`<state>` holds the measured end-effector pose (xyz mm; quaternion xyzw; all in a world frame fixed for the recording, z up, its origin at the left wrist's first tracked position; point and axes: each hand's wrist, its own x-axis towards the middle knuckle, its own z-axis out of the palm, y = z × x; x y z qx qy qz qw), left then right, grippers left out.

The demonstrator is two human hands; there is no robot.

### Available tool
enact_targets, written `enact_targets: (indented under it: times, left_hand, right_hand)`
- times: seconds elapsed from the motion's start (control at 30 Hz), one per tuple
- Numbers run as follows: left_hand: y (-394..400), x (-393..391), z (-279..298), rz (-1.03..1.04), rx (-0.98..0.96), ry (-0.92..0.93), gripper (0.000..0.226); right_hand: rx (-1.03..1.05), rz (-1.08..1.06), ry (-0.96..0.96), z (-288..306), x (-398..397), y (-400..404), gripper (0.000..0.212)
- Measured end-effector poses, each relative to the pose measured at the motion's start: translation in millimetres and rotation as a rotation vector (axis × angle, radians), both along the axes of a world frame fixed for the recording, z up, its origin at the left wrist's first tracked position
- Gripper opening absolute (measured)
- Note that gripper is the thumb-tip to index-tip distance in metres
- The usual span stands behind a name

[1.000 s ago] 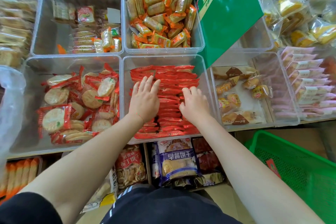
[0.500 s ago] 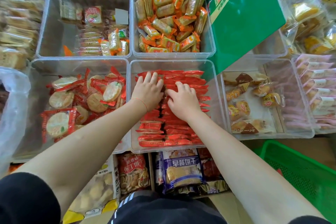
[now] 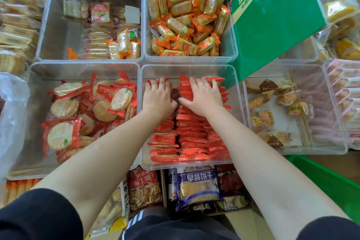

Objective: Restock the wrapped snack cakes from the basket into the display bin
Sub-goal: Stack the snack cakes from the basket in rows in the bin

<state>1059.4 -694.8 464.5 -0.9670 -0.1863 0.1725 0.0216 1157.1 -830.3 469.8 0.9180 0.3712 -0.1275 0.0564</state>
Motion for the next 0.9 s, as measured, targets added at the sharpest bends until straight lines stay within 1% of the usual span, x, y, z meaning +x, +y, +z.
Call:
enact_targets:
  times: [0.07,0.1,0.13,0.17,0.23,0.27,0.3,0.33,0.37,0.4,0.47,0.5,0.53,0.6,0.67,0.77,0.83,0.9]
  left_hand:
    - [-2,2,7,0.000,0.020,0.045,0.076]
    - [-3,5,11,0.003,0.023,0.049,0.074]
    - [-3,9,17,0.011,0.002,0.013,0.068]
    - [-4,13,24,0.024,-0.042,-0.067,0.057]
    - [-8,21,31,0.052,-0.191,-0.318,0.038]
    - [-12,25,33,0.082,-0.338,-0.412,0.036]
    - [-18,27,36,0.125,-0.497,-0.438,0.039]
    - [-24,28,36,0.172,-0.624,-0.401,0.046]
    - [-28,27,34,0.195,-0.661,-0.358,0.052]
    - [-30,24,29,0.185,-0.596,-0.344,0.057]
    - [-26,10,16,0.128,-0.346,-0.339,0.060]
    - [-20,1,10,0.155,-0.292,-0.331,0.060]
    - [-15,-6,6,0.206,-0.300,-0.312,0.060]
    - [-12,-15,-3,0.264,-0.390,-0.237,0.063]
    - [-16,-17,-10,0.208,-0.372,-0.177,0.063]
    - [-17,-15,-15,0.185,-0.369,-0.154,0.062]
    - [-15,-17,-18,0.184,-0.362,-0.155,0.062]
    - [-14,-17,-20,0.184,-0.354,-0.153,0.061]
  right_hand:
    - [-0.046,-0.035,-0.038,2,7,-6,0.100]
    - [-0.051,-0.036,-0.041,3,9,-7,0.102]
    - [-0.042,-0.039,-0.026,4,10,-7,0.102]
    - [-0.022,-0.048,0.006,4,10,-7,0.099]
    - [0.059,-0.068,0.065,4,4,-9,0.091]
    - [0.127,-0.092,0.087,4,-1,-11,0.084]
    - [0.199,-0.129,0.115,3,-7,-14,0.075]
    - [0.251,-0.170,0.144,2,-14,-17,0.068]
    - [0.273,-0.203,0.162,0,-21,-19,0.064]
    - [0.275,-0.224,0.168,-3,-27,-20,0.064]
    - [0.259,-0.246,0.168,-8,-36,-19,0.066]
    - [0.252,-0.256,0.167,-11,-39,-16,0.068]
    - [0.243,-0.263,0.164,-13,-42,-13,0.070]
    - [0.221,-0.262,0.162,-17,-50,-4,0.073]
    - [0.200,-0.208,0.149,-21,-57,4,0.069]
    - [0.218,-0.068,0.152,-26,-59,5,0.063]
    - [0.231,0.009,0.154,-25,-52,-1,0.063]
    - [0.260,-0.003,0.122,-23,-45,-5,0.065]
